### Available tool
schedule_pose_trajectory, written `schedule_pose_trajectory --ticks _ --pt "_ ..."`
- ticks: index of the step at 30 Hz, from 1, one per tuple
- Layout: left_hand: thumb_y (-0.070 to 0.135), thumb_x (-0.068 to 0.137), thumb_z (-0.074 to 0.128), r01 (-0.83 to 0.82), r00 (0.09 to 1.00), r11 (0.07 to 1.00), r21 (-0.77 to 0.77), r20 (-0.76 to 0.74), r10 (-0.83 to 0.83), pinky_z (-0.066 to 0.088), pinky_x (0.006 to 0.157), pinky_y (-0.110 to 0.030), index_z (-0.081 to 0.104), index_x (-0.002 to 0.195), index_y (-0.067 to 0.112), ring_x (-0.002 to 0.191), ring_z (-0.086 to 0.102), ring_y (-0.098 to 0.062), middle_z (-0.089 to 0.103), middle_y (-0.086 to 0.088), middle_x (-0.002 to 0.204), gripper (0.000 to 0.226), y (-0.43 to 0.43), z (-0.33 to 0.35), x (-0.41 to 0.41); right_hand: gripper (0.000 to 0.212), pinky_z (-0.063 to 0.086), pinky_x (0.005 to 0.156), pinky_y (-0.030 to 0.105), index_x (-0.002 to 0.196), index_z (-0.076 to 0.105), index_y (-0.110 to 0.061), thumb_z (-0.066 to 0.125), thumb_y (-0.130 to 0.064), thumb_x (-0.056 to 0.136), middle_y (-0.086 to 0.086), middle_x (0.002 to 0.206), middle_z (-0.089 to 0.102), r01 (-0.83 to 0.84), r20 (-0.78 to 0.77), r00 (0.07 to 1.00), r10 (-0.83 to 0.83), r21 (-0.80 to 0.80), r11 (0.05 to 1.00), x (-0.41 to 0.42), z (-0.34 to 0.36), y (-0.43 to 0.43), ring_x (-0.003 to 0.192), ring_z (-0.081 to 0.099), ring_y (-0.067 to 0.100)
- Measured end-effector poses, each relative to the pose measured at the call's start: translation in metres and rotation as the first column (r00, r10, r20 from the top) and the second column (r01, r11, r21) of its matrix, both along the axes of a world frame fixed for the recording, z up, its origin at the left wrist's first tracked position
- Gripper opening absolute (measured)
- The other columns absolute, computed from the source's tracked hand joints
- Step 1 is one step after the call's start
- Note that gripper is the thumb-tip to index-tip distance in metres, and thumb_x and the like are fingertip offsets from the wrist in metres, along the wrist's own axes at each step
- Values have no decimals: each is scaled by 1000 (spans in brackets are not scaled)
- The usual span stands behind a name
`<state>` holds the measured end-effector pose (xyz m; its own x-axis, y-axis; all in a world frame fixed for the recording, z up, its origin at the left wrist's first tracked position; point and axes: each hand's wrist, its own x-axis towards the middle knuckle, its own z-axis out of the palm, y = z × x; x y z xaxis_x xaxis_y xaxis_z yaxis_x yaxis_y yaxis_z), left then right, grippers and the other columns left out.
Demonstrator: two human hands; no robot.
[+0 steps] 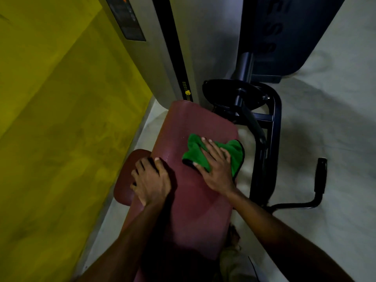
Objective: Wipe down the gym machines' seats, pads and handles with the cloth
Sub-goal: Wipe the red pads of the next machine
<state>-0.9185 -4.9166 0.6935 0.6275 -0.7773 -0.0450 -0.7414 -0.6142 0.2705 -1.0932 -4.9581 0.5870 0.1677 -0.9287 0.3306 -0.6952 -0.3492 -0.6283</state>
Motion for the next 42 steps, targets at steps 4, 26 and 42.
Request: schedule_pose_trajectory --ticks 4,26,42 --pt "46 101 27 -3 1000 1000 6 16 3 36 98 -57 47 131 13 126 42 -32 47 -10 140 49 0 1 -2 60 24 114 53 151 47 -26 44 -60 101 -5 163 36 304 -7 952 -307 175 937 -16 -1 -50 150 33 21" --pt "43 95 17 -66 990 988 -141 -131 48 35 100 -56 55 130 17 125 42 -28 48 -4 136 58 2 1 3 59 14 118 50 151 48 -27 41 -60 102 -5 163 37 92 -57 994 -90 41 995 81 69 -86 153 27 20" --pt "19 104 40 -36 853 985 -166 -519 -57 30 99 -29 58 130 3 125 47 -29 52 -17 134 35 28 2 83 52 24 118 56 140 60 -26 57 -54 96 -7 148 56 -110 -92 991 102 -82 991 108 71 -19 148 36 20"
